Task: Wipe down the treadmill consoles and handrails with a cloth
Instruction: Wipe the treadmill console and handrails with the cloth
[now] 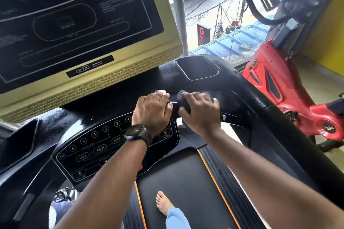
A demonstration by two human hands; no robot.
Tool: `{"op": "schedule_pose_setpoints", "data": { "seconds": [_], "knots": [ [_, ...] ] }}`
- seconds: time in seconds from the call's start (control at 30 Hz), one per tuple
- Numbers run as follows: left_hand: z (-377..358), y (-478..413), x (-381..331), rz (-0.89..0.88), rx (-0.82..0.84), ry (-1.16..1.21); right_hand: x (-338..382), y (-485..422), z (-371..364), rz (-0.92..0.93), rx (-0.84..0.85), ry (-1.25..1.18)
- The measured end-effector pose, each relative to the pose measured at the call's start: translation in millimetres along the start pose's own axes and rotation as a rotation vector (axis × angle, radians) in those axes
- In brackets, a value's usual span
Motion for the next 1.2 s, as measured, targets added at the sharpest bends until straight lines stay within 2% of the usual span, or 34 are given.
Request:
{"op": "schedule_pose_setpoints", "data": {
  "seconds": [0.1, 0.27, 0.33, 0.4, 0.43, 0.57, 0.63, 0.73, 0.87, 0.9, 1.03, 1.07, 1.13, 1.2],
  "knots": [
    [-0.4, -1.1, 2.0, 0.007, 0.014, 0.01, -10.3, -27.4, -1.8, -0.063, 0.198, -0.148],
    [-1.7, -0.9, 1.8, 0.003, 0.011, 0.004, -6.7, 9.6, 3.1, -0.053, -0.054, -0.017],
    [-1.6, -1.0, 2.5, 0.005, 0.004, 0.0, -8.6, -1.3, 2.2, -0.026, 0.011, -0.032],
    [-1.5, -1.0, 0.6, -0.001, 0.003, 0.005, -20.8, -22.0, 1.2, -0.107, 0.156, -0.116],
    [-1.6, -0.5, 0.6, 0.001, 0.002, 0.005, -23.1, -21.6, 0.3, -0.134, 0.173, -0.13],
    [-2.8, -1.5, 2.1, 0.007, 0.004, -0.003, -18.0, 19.4, 1.8, -0.073, -0.057, 0.024],
    [-3.3, -2.0, 2.2, 0.009, 0.0, -0.009, -23.8, 7.3, 3.4, -0.051, 0.016, -0.008],
    [-4.1, -1.8, 1.9, 0.006, 0.015, 0.003, -40.4, -16.6, 4.0, -0.144, 0.183, -0.187],
    [-2.3, -1.4, 2.4, 0.002, -0.004, 0.007, -33.7, 19.4, 7.5, -0.083, -0.068, -0.02],
    [-2.1, -0.9, 2.6, 0.003, -0.008, 0.002, -33.5, 16.7, 9.1, -0.081, -0.05, -0.023],
    [0.6, -0.2, 0.2, 0.004, -0.009, 0.005, -61.1, -21.6, 5.6, -0.227, 0.276, -0.288],
    [1.1, 0.3, 0.1, 0.005, -0.014, 0.005, -63.0, -18.8, 5.0, -0.23, 0.274, -0.305],
    [0.7, 0.7, 0.7, 0.003, -0.023, 0.01, -58.7, -1.0, 10.7, -0.182, 0.075, -0.174],
    [-0.6, 0.5, 1.8, 0.003, -0.027, 0.004, -51.4, 15.4, 13.0, -0.129, -0.029, -0.065]
  ]
}}
Point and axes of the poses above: each hand's wrist, its own y-axis away from the middle knuckle, its own z-axis out of the back of the hand, x = y × z, the point moved 7 cm from there along -y, towards the middle knuckle, and after that the axes turned 1 degree about -x, right-handed, at the moved point
